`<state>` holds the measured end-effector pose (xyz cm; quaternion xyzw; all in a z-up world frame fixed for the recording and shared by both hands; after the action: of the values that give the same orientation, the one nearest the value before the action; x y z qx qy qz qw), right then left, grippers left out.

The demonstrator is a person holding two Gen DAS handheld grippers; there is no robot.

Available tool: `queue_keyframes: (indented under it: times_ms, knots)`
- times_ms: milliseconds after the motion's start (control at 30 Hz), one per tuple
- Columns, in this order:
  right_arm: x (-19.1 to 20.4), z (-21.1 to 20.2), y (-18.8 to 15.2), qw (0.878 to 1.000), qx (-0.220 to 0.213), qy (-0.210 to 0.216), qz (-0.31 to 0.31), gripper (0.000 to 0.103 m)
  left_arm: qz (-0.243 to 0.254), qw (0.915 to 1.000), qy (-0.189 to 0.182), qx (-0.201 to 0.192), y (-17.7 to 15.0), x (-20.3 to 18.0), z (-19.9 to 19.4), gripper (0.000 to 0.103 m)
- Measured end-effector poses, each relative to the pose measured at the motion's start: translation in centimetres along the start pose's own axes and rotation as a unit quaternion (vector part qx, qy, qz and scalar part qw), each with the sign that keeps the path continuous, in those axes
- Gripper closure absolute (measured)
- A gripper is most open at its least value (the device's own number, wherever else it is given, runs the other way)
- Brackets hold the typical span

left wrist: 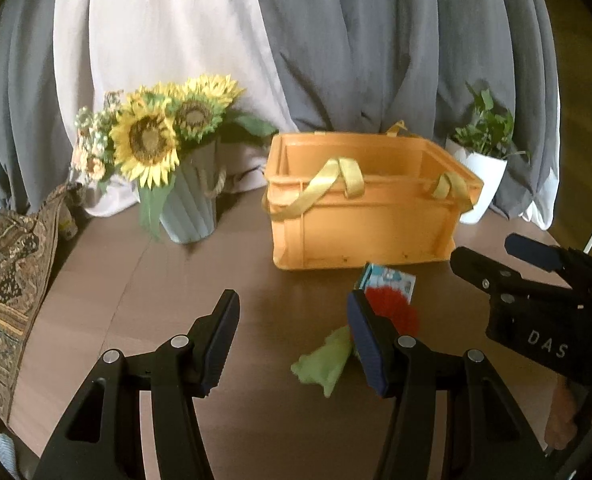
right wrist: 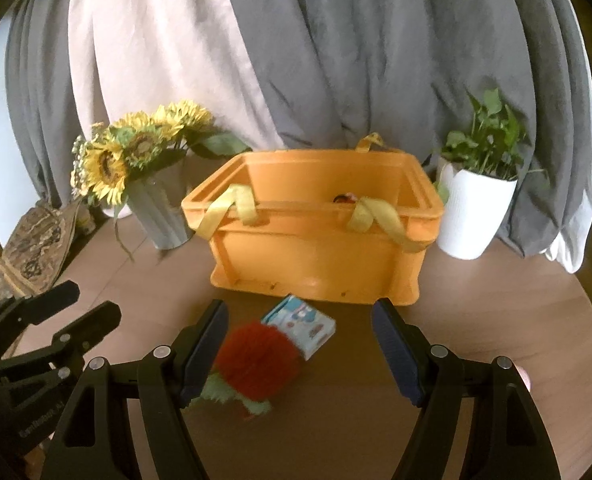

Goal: Organize soft objects
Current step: 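Withdraw both tools from the crate toward the red pompom toy and green plush, then grasp the green plush with the left tool while the right tool grasps the red pompom toy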

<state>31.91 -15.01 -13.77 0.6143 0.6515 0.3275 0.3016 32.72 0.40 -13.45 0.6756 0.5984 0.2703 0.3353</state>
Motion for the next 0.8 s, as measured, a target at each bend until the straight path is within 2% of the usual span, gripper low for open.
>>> queue_keyframes:
  times_ms: [367,500,800]
  knots:
    - [1.5,1.8,-2.3,0.999,0.033,0.013,-0.007,0.028,-0.006,0.9985,-0.023,0.049,-3.6,0.1,2.0,0.048]
    - [1.5,2.6,-3.0,0.999,0.045,0.019,-0.002,0.028,0.002,0.9975,-0.031,0.063,-4.8,-0.3,2.6,0.045]
    - [2.3,4.7,-4.1,0.997,0.071,0.042,0.007,0.028,0.019,0.9957,-0.042,0.080,-6.3,-1.3,4.5,0.045]
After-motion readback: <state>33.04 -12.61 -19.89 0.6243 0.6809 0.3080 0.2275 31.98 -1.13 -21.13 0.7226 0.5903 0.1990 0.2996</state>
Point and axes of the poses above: each gripper's, at about its wrist camera, not at the fingertips, and z roughly the way its jaws point, x to its left, y to its top, the point moved 8 cm from there along z, roughly the way its jaws point, and after that the axes turned 4 degrees about -z, right-handed, at the moved point
